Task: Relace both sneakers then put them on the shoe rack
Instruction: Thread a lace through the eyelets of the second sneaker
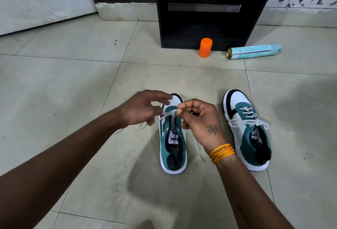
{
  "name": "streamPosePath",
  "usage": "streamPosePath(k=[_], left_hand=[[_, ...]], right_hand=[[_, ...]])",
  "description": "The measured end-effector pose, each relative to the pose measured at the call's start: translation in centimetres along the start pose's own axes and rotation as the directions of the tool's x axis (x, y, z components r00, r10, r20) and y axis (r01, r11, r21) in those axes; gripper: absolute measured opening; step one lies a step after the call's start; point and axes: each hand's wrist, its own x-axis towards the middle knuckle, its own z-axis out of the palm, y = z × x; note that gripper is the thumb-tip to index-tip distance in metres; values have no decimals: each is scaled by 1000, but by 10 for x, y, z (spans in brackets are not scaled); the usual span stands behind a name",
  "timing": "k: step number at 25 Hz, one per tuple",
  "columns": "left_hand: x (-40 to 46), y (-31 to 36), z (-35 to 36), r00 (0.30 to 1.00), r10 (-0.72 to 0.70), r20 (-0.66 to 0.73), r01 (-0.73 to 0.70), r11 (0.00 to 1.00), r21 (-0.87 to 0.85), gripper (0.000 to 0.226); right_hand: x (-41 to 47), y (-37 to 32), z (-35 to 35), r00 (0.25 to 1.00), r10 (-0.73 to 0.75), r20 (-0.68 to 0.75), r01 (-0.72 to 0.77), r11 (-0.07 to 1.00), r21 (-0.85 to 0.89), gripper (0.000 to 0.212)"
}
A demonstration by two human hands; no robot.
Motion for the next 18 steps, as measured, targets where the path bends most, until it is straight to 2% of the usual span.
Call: streamPosePath(k=[1,2,4,5,6,7,8,9,10,11,12,13,14,15,18], left_hand=[[-2,9,9,996,41,84,-22,977,-211,35],[-4,17,15,989,74,130,-34,956,-291,28],[-4,16,15,982,74,172,-16,947,-320,16],[-2,12,6,985,18,172,41,943,-330,12],[-1,4,-3,986,-51,159,94,958,-272,11],[0,-3,-14,985,-125,123,140,982,-124,10],[2,-10,-21,983,-178,47,169,974,150,12],[2,-13,-24,981,-190,-43,191,897,400,15],[1,-11,-21,984,-144,-102,176,845,505,18],[0,-6,-13,990,-95,-102,132,879,458,20],[-3,1,-4,997,-64,-49,75,962,261,23],[-6,9,7,998,-43,45,43,999,8,23],[-9,18,16,991,-22,129,47,981,-187,21],[-9,22,22,988,-4,151,43,965,-257,17],[-5,16,20,998,-65,1,64,981,-183,13]], right_hand=[[0,-1,3,1000,-7,12,7,1000,1,8],[0,-1,4,1000,-9,19,9,1000,5,8],[0,-1,2,1000,-5,14,5,1000,11,7],[0,-1,-1,1000,-1,9,1,1000,5,6],[0,-1,-4,1000,3,9,-3,1000,-5,6],[-1,0,-7,1000,8,8,-8,1000,-16,7],[-1,1,-9,1000,16,2,-16,1000,-24,7],[-1,2,-9,1000,21,-5,-21,999,-28,8],[-1,2,-8,1000,24,-9,-24,999,-26,9],[-1,2,-6,1000,22,-4,-22,1000,-21,10],[-1,2,-3,1000,16,9,-16,1000,-19,10],[-1,2,1,1000,9,26,-8,1000,-22,11],[-1,2,3,999,2,37,-1,1000,-25,10],[-1,2,4,999,2,35,-1,1000,-21,9],[-2,3,-2,1000,9,-23,-10,999,-35,7]])
